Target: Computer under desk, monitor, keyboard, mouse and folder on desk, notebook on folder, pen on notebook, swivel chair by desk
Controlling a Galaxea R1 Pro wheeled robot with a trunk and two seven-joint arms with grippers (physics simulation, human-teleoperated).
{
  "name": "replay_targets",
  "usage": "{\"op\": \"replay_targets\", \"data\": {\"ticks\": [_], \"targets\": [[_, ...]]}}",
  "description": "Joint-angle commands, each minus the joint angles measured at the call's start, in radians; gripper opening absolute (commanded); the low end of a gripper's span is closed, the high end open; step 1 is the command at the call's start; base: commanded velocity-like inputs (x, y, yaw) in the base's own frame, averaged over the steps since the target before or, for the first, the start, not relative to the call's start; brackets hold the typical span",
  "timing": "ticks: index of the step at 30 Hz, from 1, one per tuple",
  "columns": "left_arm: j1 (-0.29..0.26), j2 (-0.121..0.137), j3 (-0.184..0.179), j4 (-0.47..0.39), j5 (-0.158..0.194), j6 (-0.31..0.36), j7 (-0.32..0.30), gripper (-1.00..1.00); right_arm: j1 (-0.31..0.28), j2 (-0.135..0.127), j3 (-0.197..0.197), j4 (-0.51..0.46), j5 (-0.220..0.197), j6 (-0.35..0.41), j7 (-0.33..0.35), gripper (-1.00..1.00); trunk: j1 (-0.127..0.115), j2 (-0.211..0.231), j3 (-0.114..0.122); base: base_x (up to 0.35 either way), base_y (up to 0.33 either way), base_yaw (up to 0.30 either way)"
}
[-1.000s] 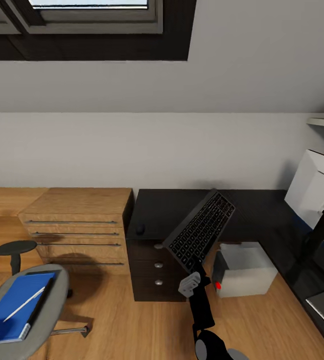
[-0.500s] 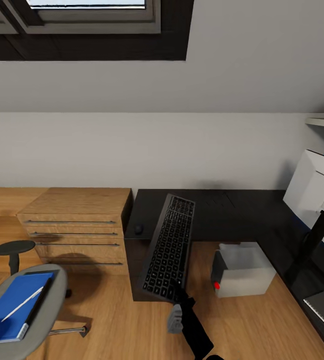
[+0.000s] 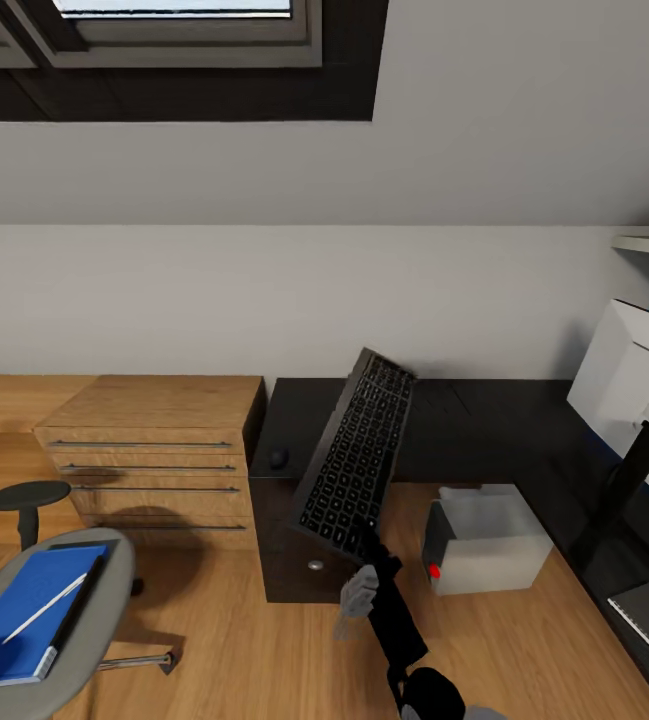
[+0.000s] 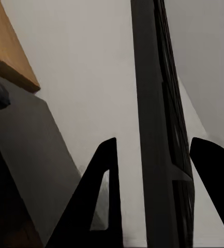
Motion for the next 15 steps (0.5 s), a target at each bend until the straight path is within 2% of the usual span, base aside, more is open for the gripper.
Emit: {"op": "replay_targets", "data": {"ticks": [1,5,6,10,15], "targets": [[-0.001,0.001,-0.005,0.001,0.011,-0.007,0.006,1.00,-0.001,-0.002,-0.007,-0.004,0.005,0.002,0.031,-1.00,0.000,-0.001,-0.001,0.000,0.000,0.000],[-0.001,0.001,-0.005,0.001,0.011,-0.007,0.006,1.00,-0.001,-0.005,-0.017,-0.009,0.018,0.015,0.123,-1.00,0.000,-0.001,-0.001,0.000,0.000,0.000],[-0.001,0.001,-0.005,0.001,0.011,-0.007,0.006,1.00,-0.001,-0.005,-0.017,-0.010,0.032,0.054,0.188,-1.00,0.000,-0.001,-0.001,0.000,0.000,0.000],[-0.001,0.001,-0.005,0.001,0.011,-0.007,0.006,1.00,-0.001,-0.003,-0.014,-0.015,0.042,0.144,0.330,-1.00,0.000,-0.001,-0.001,0.000,0.000,0.000],[-0.001,0.001,-0.005,0.001,0.011,-0.007,0.006,1.00,-0.001,-0.001,-0.006,-0.019,0.046,0.202,0.405,-1.00,0.000,-0.001,-0.001,0.000,0.000,0.000]]}}
